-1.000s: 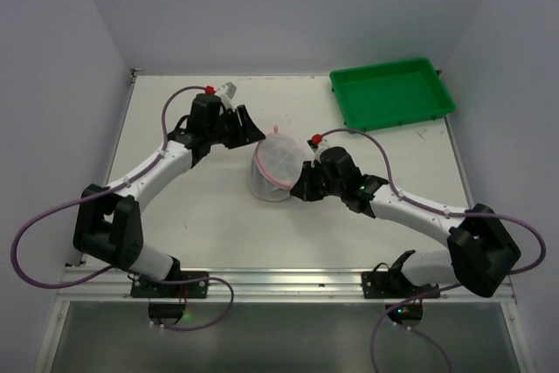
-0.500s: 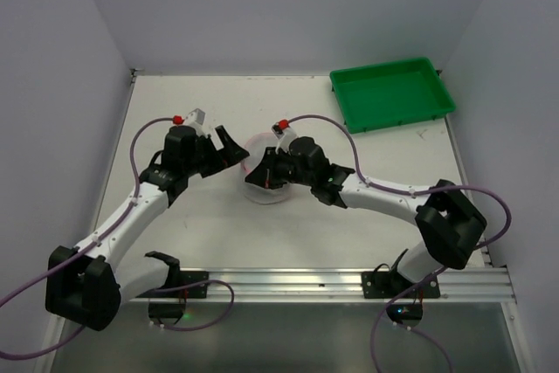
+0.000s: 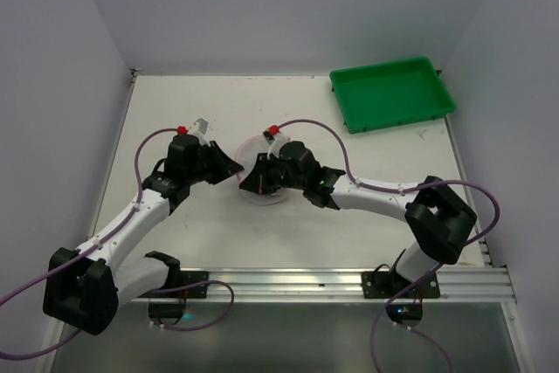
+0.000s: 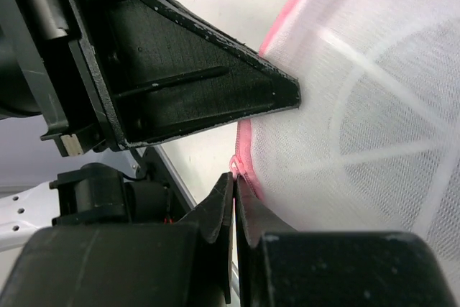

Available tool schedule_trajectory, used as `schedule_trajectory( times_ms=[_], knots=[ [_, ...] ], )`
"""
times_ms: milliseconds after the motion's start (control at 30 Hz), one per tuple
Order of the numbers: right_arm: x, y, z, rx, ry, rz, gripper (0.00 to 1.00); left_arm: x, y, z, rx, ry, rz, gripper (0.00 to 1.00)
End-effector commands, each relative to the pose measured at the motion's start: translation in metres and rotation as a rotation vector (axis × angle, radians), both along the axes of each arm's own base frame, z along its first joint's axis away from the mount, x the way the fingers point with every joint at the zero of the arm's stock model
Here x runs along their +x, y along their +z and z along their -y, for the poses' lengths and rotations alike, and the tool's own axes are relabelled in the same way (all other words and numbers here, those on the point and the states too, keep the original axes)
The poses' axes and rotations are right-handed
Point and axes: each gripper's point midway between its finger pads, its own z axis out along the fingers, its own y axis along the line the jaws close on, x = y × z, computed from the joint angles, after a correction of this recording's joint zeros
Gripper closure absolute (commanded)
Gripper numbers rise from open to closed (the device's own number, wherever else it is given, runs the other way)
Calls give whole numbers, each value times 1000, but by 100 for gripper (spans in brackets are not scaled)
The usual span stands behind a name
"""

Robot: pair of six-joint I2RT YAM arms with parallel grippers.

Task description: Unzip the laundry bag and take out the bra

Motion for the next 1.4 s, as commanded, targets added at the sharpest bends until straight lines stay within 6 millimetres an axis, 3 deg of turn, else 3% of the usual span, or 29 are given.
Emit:
schedule_trajectory(
  times_ms=[0, 67, 167, 367, 500, 600, 633, 667, 700, 767, 800, 833, 900, 933, 1033, 1067, 1100, 1133, 1200, 1233, 1300, 1367],
  knots=[
    [8, 26, -1, 32, -23, 63, 100, 6, 10, 6, -29, -10, 39, 90],
    [4, 24, 6, 5, -18, 64, 100, 7, 12, 6, -22, -11, 49, 100],
    [-1, 6, 29, -109, -21, 84, 100, 11, 15, 4, 1, -11, 64, 100],
    [3, -29, 110, -285, -91, 72, 100, 16, 18, 1, 23, -18, 75, 100],
    [-3, -26, 128, -302, -85, 95, 100, 21, 19, 7, 27, -62, 89, 100],
    [-5, -16, 120, -269, -57, 98, 100, 33, 28, 14, 33, -104, 124, 100],
    [-7, -15, 113, -249, -34, 83, 100, 43, 42, 17, 42, -117, 167, 100],
    [-6, -8, 106, -221, -23, 79, 100, 51, 36, 20, 56, -126, 154, 100],
    [-6, -6, 99, -196, -18, 61, 100, 61, 52, 25, 47, -143, 188, 100],
    [-5, 3, 80, -147, 11, 54, 100, 74, 47, 32, 61, -176, 174, 90],
    [-3, 11, 70, -113, 16, 56, 100, 78, 49, 36, 58, -189, 172, 82],
    [0, 16, 61, -89, 21, 65, 100, 85, 60, 38, 58, -191, 194, 67],
    [4, 21, 44, -63, 23, 48, 100, 90, 61, 36, 66, -178, 185, 50],
    [8, 27, 37, -37, 22, 55, 100, 90, 62, 34, 64, -165, 179, 28],
    [14, 35, 21, 19, 22, 50, 100, 76, 66, 19, 72, -89, 158, 6],
    [18, 34, 16, 24, 23, 46, 100, 72, 62, 11, 82, -51, 147, 4],
    [19, 35, 13, 34, 22, 39, 100, 62, 46, 6, 92, -30, 114, 2],
    [20, 34, 10, 35, 25, 34, 100, 54, 54, 1, 77, -3, 133, 2],
    [20, 32, 4, 39, 33, 30, 100, 42, 36, -11, 105, 42, 102, 2],
    [21, 32, 3, 41, 36, 30, 100, 36, 40, -14, 92, 57, 113, 3],
    [20, 31, 0, 40, 42, 29, 100, 24, 29, -12, 68, 37, 91, 6],
    [19, 26, -2, 32, 46, 22, 100, 17, 30, -4, 24, 10, 94, 12]
  ],
)
